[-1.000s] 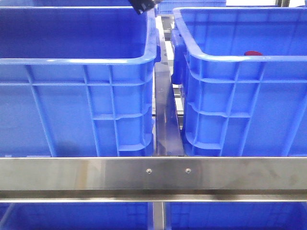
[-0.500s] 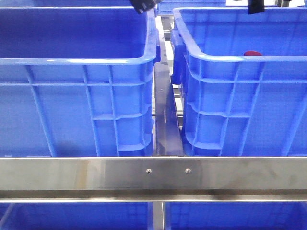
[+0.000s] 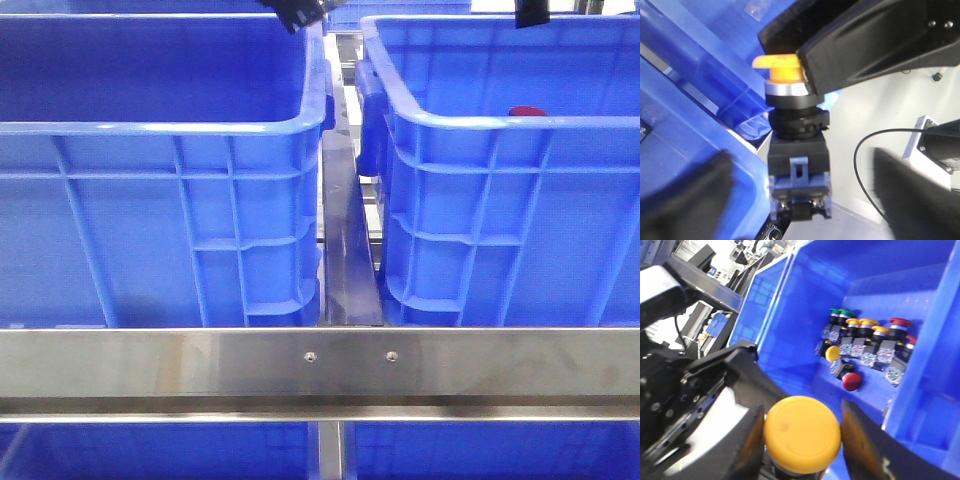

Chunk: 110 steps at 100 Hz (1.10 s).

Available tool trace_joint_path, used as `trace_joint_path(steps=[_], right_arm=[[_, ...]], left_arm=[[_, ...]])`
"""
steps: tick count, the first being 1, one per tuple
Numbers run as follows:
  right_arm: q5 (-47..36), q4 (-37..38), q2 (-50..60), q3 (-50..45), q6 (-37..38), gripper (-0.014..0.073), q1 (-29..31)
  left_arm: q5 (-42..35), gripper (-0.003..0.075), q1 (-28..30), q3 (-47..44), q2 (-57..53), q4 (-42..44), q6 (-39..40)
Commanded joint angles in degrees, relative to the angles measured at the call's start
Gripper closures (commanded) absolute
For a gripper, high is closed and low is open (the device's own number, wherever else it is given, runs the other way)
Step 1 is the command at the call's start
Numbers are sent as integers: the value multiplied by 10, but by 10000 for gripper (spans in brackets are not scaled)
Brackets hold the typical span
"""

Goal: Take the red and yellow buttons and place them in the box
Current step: 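Lower the yellow button beside the red one and open the right gripper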

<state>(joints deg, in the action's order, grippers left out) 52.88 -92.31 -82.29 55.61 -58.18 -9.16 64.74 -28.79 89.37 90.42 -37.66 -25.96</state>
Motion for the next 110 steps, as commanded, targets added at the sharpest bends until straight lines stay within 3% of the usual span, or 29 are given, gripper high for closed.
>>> trace_joint_path(steps=[1,13,35,49,75,96,110], right_arm=[[4,-38,17,19,-3,404,10],[-5,-26,17,39,-22,404,49],[-33,-1,17,86,-128,404,144],[-118,28,17,91,-250,404,176],[-300,54,5,91,-426,404,177],[-420,45,-40,91,-442,404,177],[-453,45,-83,109,-442,404,177]], left_arm=[[-16,55,-3,20,-24,-32,-2],[4,83,-3,20,-24,-32,-2],[16,122,-3,20,-24,-32,-2],[16,122,-3,20,-24,-32,-2],[16,122,-3,20,-24,-32,-2],[13,122,-3,20,-24,-32,-2],[13,122,-3,20,-24,-32,-2]])
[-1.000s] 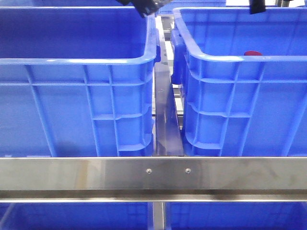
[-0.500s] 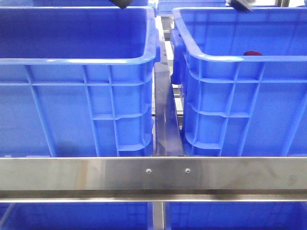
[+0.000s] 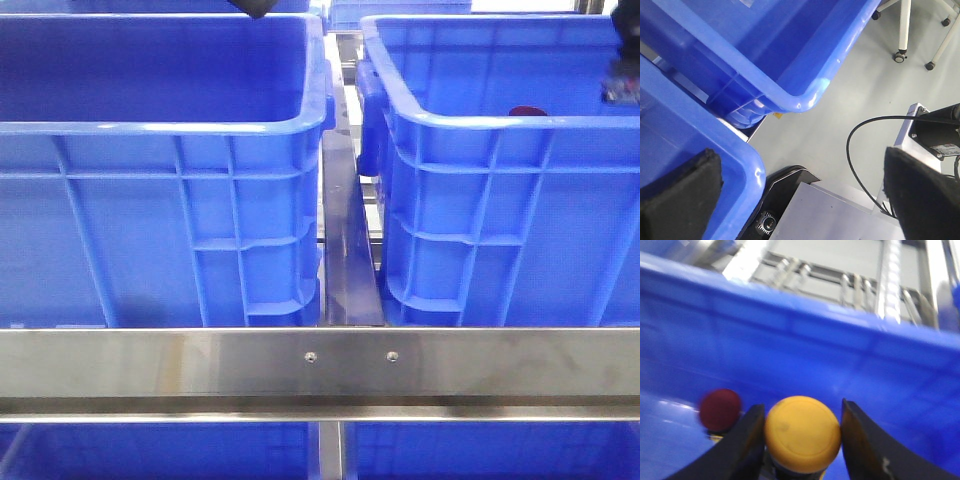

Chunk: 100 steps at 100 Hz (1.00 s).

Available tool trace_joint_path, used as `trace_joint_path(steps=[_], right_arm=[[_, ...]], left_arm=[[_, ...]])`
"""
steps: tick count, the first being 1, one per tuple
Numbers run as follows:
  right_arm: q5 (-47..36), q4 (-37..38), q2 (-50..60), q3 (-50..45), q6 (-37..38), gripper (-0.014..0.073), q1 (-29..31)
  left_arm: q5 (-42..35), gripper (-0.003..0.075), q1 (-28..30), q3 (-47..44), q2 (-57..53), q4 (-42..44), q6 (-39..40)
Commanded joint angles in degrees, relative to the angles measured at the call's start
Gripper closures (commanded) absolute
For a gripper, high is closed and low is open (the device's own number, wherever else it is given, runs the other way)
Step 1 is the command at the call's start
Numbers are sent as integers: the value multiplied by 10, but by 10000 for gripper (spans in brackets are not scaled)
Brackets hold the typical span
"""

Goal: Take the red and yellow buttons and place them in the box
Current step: 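Lower the yellow button beside the red one and open the right gripper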

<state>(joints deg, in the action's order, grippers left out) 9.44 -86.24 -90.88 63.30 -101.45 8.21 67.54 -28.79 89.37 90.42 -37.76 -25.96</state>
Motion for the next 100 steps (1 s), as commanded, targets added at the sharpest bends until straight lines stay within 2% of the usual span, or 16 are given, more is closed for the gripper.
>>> trace_joint_path(steps=[1,45,82,92,100], right_arm=[[-19,-16,-2,35,-9,404,3],[-53,-16,-132,135,-16,404,3],[-48,-17,-163,144,-15,400,3],[-48,-24,-163,144,-15,367,3],[-48,-24,-163,144,-15,285,3]], left_arm=[[-15,122,-3,20,-24,-31,-2],[-16,122,-3,20,-24,-31,-2],[-23,122,-3,20,-24,-31,-2],[-23,122,-3,20,-24,-31,-2],[-23,122,-3,20,-24,-31,-2]])
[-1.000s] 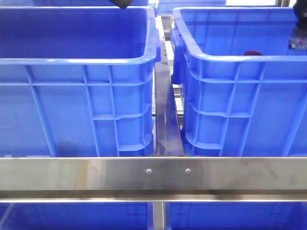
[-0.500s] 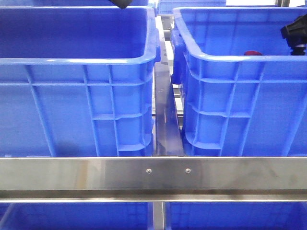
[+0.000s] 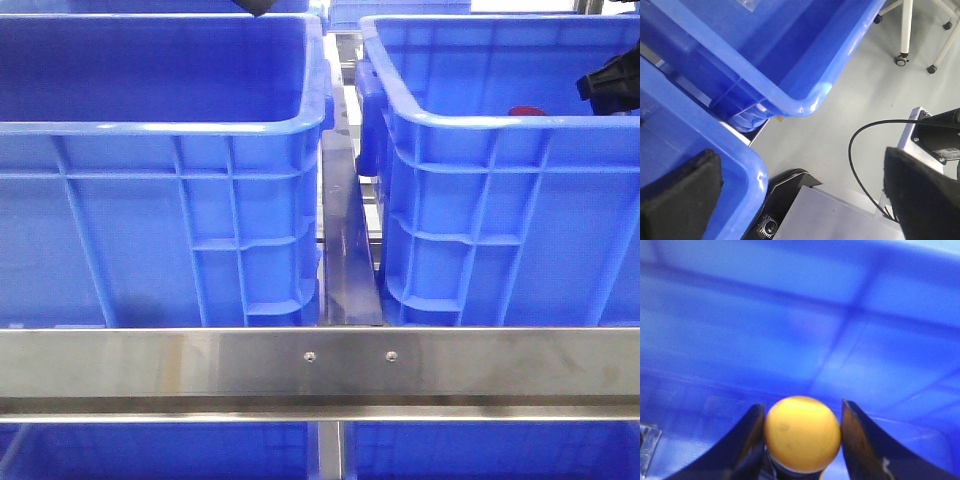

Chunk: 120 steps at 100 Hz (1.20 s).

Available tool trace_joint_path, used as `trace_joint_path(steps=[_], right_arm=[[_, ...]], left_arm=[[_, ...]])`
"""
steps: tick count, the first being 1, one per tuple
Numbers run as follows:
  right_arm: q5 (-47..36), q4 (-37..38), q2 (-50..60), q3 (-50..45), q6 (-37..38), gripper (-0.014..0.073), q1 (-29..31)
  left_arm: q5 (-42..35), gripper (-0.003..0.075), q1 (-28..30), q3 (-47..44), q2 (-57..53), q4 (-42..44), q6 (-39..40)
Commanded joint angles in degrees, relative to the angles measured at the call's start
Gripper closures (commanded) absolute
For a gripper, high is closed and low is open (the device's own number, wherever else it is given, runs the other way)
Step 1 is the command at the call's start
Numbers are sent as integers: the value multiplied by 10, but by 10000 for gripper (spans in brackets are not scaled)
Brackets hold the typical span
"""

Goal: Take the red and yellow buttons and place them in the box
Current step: 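Lower the yellow button beside the red one and open the right gripper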

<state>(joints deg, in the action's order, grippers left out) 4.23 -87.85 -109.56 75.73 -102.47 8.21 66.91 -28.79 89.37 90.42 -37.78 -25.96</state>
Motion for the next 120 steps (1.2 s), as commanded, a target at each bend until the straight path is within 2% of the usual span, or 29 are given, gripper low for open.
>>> trace_joint_path(steps=[1,9,15,59,85,92,105,112,120], right_arm=[[4,-8,24,20,-5,277,3],[4,-8,24,20,-5,197,3],[4,-8,24,20,-5,178,3],[-3,-10,67,16,-5,179,3],[-6,-35,153,-41,-5,185,3],[-6,-38,182,-64,-5,228,3],[-5,-48,250,-117,-5,407,3],[-4,-60,290,-150,-5,504,3],[8,-78,336,-185,-5,596,3]], left_arm=[[-16,122,-3,20,-24,-31,-2],[-16,122,-3,20,-24,-31,-2],[-16,122,-3,20,-24,-31,-2],[-16,122,-3,20,-24,-31,-2],[-15,122,-3,20,-24,-31,-3],[-14,122,-3,20,-24,-31,-3],[-14,152,-3,20,-24,-31,-4],[-19,220,-3,20,-24,-31,-4],[-26,349,-3,20,-24,-31,-4]])
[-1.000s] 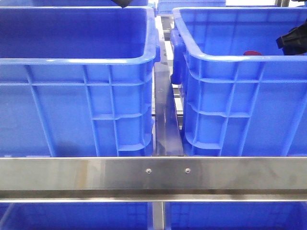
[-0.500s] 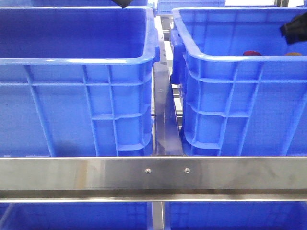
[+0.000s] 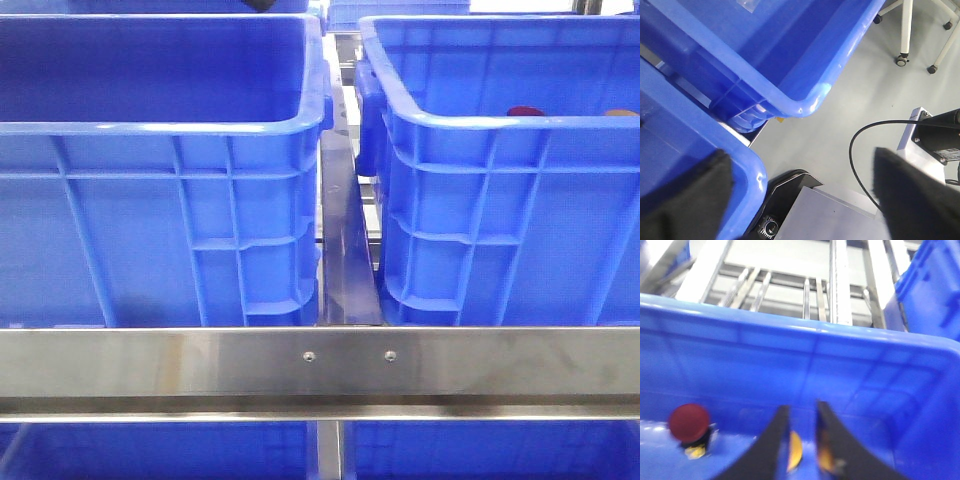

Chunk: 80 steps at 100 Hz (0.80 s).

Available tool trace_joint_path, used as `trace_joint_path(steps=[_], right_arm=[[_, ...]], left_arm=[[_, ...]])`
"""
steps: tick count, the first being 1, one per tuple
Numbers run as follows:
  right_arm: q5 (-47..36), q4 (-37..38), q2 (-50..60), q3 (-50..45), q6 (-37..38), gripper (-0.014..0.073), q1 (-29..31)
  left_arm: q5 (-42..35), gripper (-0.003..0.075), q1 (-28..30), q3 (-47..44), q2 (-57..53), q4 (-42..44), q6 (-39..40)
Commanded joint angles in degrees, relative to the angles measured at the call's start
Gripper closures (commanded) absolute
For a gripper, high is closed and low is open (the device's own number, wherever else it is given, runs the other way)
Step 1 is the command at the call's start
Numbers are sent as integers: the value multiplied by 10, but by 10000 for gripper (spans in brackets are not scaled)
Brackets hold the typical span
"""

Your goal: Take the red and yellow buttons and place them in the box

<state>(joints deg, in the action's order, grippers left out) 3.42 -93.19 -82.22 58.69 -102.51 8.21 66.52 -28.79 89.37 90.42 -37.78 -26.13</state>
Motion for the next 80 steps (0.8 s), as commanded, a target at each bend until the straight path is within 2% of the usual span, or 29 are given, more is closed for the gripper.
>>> trace_joint_path(steps=[1,8,21,35,56,80], right_arm=[[18,-28,71,-21,-5,610,3],[37,-35,113,-53,-5,669,3],[65,-36,186,-105,-5,661,3],[77,-38,266,-162,-4,661,3],[77,-76,388,-250,-3,661,3],[73,-102,531,-339,-3,661,3]], left_arm=[[-23,360,-3,20,-24,-31,-2],[-25,505,-3,20,-24,-31,-2],[-26,740,-3,20,-24,-30,-2],[-30,739,-3,20,-29,-10,8],[-109,739,-23,-10,-69,214,161],[-234,739,-24,-121,-155,314,246]])
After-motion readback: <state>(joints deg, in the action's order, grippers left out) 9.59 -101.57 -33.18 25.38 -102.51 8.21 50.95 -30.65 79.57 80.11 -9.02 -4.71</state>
